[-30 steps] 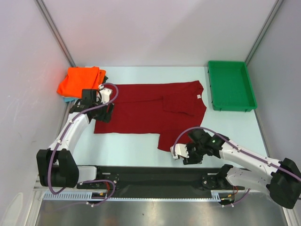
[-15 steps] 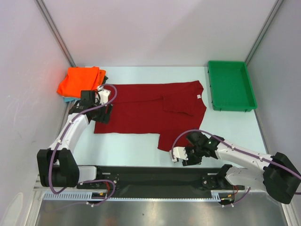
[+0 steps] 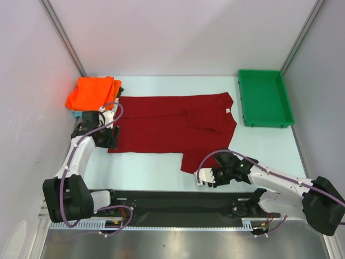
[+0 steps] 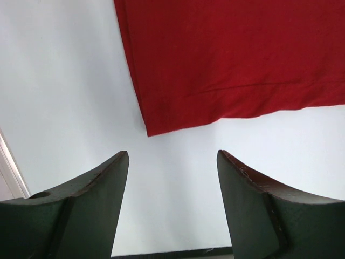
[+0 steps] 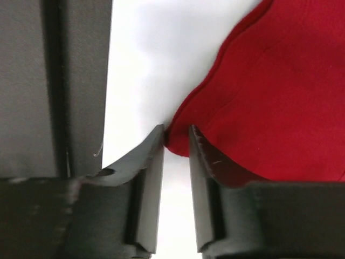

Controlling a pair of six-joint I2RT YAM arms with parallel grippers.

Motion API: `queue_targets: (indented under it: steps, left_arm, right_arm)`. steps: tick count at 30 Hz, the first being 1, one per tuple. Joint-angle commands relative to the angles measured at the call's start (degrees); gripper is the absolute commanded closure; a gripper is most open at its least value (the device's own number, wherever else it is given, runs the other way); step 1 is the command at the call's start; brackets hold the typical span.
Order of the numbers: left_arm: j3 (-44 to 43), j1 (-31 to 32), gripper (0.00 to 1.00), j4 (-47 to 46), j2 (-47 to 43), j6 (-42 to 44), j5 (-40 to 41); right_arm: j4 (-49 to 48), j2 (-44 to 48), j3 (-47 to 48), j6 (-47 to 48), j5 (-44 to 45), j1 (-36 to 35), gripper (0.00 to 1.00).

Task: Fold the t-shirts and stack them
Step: Fold the tshirt

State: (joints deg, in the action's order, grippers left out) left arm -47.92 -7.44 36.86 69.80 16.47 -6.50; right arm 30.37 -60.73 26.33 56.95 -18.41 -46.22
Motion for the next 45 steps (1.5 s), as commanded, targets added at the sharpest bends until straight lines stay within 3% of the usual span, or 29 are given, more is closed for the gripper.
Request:
queue_targets:
  steps: [1, 6, 8, 15, 25, 40, 45]
  left_arm:
    - [-3.05, -1.52, 0.29, 2.95, 0.86, 0.57, -1.67]
    - [-3.32, -3.54, 0.32, 4.88, 4.2, 4.53, -0.53]
    - [-4.28, -4.5, 0.32, 6.55, 6.92, 5.06, -2.36]
    - [-10.17, -8.64, 0.37, 9.63, 17.46, 4.54, -11.59]
    - [-14.13, -8.82, 0.47, 10.07, 24.06, 4.01, -10.9]
    - [-12.64, -8.82, 0.47, 7.88, 27.49, 4.71, -7.12]
    - [-12.99, -8.9, 0.53, 8.22, 28.81, 4.62, -7.38]
  right_arm:
    - [2.14, -0.88, -1.63, 2.46, 3.65, 0.69, 0.72]
    - [5.31, -0.44, 0.91, 2.29, 3.12, 2.44, 0.97]
    - [5.31, -0.09, 2.15, 1.77, 2.95, 3.15, 0.99]
    - [4.7, -0.62, 5.05, 0.36, 2.33, 5.17, 1.0]
    - [4.26, 0.26, 3.91, 0.18, 1.89, 5.61, 1.0]
    - [3.29, 0.26, 4.08, -0.08, 1.8, 6.58, 1.0]
    - [2.85, 0.35, 4.08, -0.61, 1.45, 6.84, 1.0]
